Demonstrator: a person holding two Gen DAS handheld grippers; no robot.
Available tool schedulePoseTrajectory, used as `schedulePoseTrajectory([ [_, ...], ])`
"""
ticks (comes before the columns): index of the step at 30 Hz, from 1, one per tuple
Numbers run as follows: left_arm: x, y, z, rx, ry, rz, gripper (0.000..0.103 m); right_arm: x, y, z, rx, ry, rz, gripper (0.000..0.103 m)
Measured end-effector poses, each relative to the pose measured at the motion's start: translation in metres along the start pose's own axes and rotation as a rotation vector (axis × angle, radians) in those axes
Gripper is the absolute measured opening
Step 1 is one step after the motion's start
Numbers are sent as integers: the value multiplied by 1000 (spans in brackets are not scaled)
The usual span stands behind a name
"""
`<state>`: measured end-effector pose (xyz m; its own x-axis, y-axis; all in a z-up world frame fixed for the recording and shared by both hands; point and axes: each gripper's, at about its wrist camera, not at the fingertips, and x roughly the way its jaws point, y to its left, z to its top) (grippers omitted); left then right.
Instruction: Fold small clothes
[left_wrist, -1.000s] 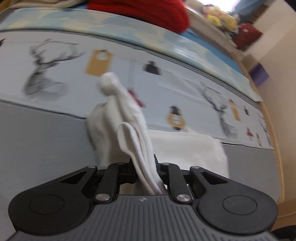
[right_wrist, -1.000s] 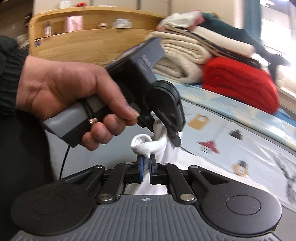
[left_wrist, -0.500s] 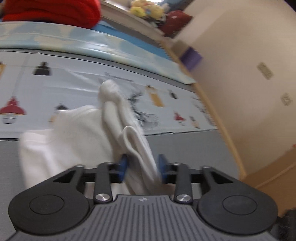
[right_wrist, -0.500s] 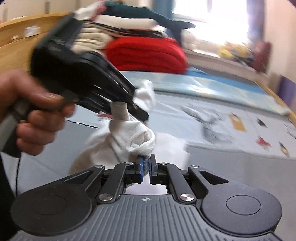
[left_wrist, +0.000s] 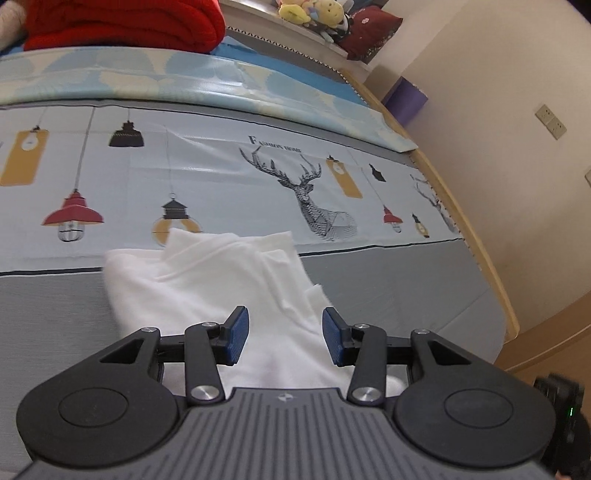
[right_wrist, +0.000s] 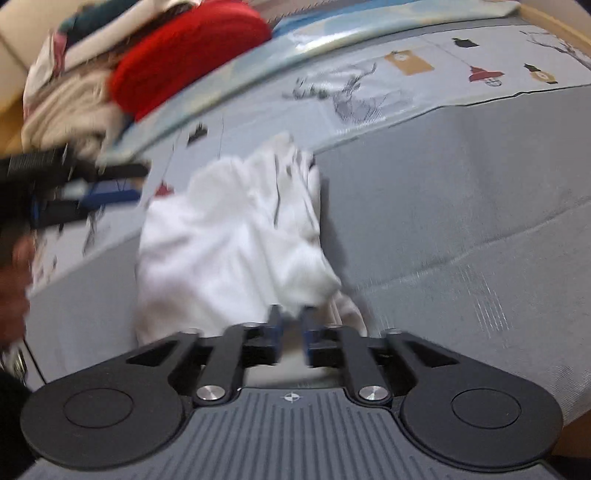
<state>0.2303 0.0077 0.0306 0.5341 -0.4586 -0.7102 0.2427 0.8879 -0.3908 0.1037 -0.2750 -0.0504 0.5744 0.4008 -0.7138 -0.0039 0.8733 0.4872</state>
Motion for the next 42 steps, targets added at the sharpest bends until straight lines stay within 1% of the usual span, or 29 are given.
schedulePoseTrajectory([
  [1,-4,2,-1,12,1,13,48,2,-1,2,14,-9,-4,46],
  [2,-7,1,-2,23,1,25,48,5,0,3,30,-17,-4,49],
  [7,-29,8,-12,94,-2,74,48,15,-2,13,53,-15,-4,48],
  [9,-37,12,-17,117,1,97,48,14,-2,14,45,-25,-32,37],
  [10,-41,14,-19,126,2,106,48,15,-2,14,48,-25,-39,33],
  [12,-49,18,-24,142,0,120,48,17,0,15,60,-32,-51,18],
  [14,-55,22,-26,155,-1,131,48,15,5,15,52,-42,-61,13],
  [17,-64,26,-29,163,-5,138,48,10,18,15,7,-66,-101,11],
  [19,-69,28,-31,169,-8,138,48,3,25,15,-7,-82,-108,10],
  [21,-72,28,-33,178,-9,139,48,-8,34,17,-16,-104,-97,9],
  [25,-75,28,-36,199,-5,141,48,-45,53,20,-30,-203,-37,9],
  [27,-75,27,-37,205,-1,142,48,-58,55,16,-14,-218,-39,9],
  [29,-73,25,-37,211,3,140,48,-55,45,8,28,-181,-91,9],
  [30,-72,23,-38,217,6,140,48,-47,37,4,52,-138,-134,9],
  [32,-69,19,-40,236,15,140,48,-23,13,-4,128,0,-222,13],
  [33,-68,17,-41,243,20,140,48,-16,0,-8,180,36,-258,13],
  [34,-66,15,-42,254,28,137,48,-16,-8,-9,215,36,-287,14],
  [35,-64,12,-43,266,34,133,48,-19,-12,-8,218,12,-295,15],
  [37,-60,7,-46,299,49,126,48,-32,-6,-2,157,-71,-282,15],
  [39,-55,2,-49,325,69,120,48,-46,2,3,64,-165,-239,15],
  [40,-52,0,-51,336,79,116,48,-50,4,4,30,-191,-197,15],
  [42,-46,-5,-56,367,100,110,48,-49,-1,2,-1,-184,-89,15],
])
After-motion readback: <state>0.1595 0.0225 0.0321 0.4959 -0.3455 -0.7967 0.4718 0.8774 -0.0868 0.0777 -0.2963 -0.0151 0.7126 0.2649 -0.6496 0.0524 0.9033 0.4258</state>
